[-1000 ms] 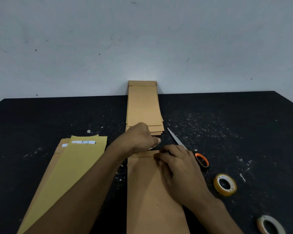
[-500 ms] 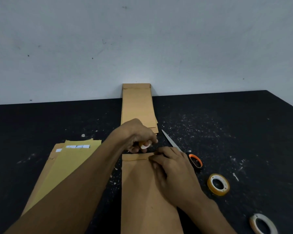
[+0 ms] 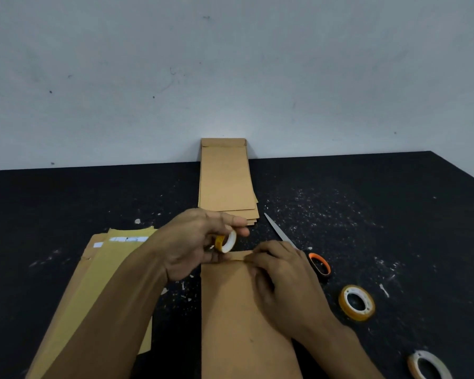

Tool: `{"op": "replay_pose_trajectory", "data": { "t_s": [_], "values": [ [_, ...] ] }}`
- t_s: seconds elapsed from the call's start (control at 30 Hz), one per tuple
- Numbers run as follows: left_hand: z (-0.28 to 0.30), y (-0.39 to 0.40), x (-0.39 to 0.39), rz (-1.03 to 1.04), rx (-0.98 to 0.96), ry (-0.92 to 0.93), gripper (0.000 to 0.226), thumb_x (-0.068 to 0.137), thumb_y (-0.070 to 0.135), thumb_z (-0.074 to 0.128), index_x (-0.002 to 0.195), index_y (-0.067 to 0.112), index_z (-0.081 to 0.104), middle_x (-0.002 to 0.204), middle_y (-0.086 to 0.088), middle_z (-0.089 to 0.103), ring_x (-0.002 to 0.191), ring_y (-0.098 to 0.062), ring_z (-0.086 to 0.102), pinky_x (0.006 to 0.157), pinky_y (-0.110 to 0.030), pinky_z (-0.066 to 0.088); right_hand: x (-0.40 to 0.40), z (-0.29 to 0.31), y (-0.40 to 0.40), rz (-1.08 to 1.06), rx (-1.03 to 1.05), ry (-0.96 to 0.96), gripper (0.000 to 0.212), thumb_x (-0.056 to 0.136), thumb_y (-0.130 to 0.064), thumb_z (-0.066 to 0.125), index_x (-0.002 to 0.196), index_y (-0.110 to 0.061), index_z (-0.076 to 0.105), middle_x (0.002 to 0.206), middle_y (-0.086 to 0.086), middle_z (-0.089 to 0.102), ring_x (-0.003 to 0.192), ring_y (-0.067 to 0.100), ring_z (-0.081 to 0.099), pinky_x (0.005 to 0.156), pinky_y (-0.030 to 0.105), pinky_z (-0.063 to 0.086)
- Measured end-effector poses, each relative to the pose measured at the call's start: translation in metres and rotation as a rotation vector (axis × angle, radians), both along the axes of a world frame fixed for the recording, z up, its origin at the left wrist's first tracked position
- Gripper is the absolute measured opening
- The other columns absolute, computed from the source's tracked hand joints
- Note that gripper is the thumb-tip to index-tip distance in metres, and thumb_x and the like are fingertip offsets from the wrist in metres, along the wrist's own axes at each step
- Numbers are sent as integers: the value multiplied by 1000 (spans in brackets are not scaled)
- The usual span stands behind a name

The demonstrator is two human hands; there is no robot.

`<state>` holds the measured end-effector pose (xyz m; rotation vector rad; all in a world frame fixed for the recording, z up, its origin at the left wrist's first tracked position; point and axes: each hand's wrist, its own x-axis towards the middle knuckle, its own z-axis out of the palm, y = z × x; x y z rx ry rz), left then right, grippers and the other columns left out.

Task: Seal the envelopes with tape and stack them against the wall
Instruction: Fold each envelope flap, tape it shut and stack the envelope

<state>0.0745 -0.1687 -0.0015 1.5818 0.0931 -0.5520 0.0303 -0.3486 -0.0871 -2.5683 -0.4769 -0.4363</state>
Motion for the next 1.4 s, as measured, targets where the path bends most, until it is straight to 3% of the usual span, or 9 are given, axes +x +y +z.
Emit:
{"op": "replay_pose_trajectory", "data": {
  "t_s": [0.17,0.33,0.53,0.67,0.77,0.87,0.97,1.13,1.4],
  "values": [
    [-15,-1,-25,165,-123,-197,24,92,5,62,112,12,72,107,-1,76,88,-12,67,72,-30,57,-2,5,0,-12,58,8,33,87,-27,60,119,-24,69,111,-11,66,106,9,57,93,24,40],
    [-35,-7,-38,256,-234,-261,29,89,6,65,116,15,70,111,0,75,89,-14,71,69,-28,58,-3,13,3,45,398,14,38,79,-42,66,113,-26,72,113,-18,63,112,0,57,94,16,45],
    [-47,-10,-43,200,-307,-317,40,78,18,68,118,19,69,116,1,73,100,-22,68,86,-36,55,-4,15,9,146,547,149,24,84,-36,70,105,-30,76,126,-13,58,126,10,53,100,22,46],
    [-45,-11,-44,213,-346,-377,45,77,16,68,122,20,66,119,3,72,104,-16,67,89,-26,56,-5,19,14,154,572,167,24,89,-47,60,102,-35,76,128,-14,55,130,10,49,99,15,42],
    [-43,-9,-47,235,-382,-441,45,82,10,72,125,20,65,124,6,70,119,-8,61,95,-22,51,-9,26,19,171,647,174,22,89,-47,60,92,-33,76,125,-9,56,126,9,51,93,9,41],
    [-39,-3,-49,296,-423,-504,51,80,12,66,130,19,60,127,9,68,123,-7,58,104,-29,47,-13,31,26,151,678,168,25,89,-50,57,76,-34,71,114,-10,58,118,8,55,87,7,40],
    [-34,1,-50,310,-425,-553,55,80,10,68,134,19,57,130,12,66,125,-9,58,108,-34,46,-15,33,28,149,710,172,26,90,-51,55,77,-36,71,108,-15,57,116,10,55,85,8,41],
    [-31,2,-50,396,-314,-622,61,83,-9,65,134,23,55,125,18,67,104,-19,72,90,-26,56,-17,33,27,204,740,164,19,92,-43,56,101,-40,73,114,-15,56,120,8,53,91,9,42],
    [-31,-3,-54,577,-161,-753,61,82,-13,67,122,32,60,118,22,69,87,-14,75,81,-24,58,-23,36,38,205,790,250,17,89,-39,67,78,-28,76,104,-14,57,109,9,58,85,8,42]
  ]
}}
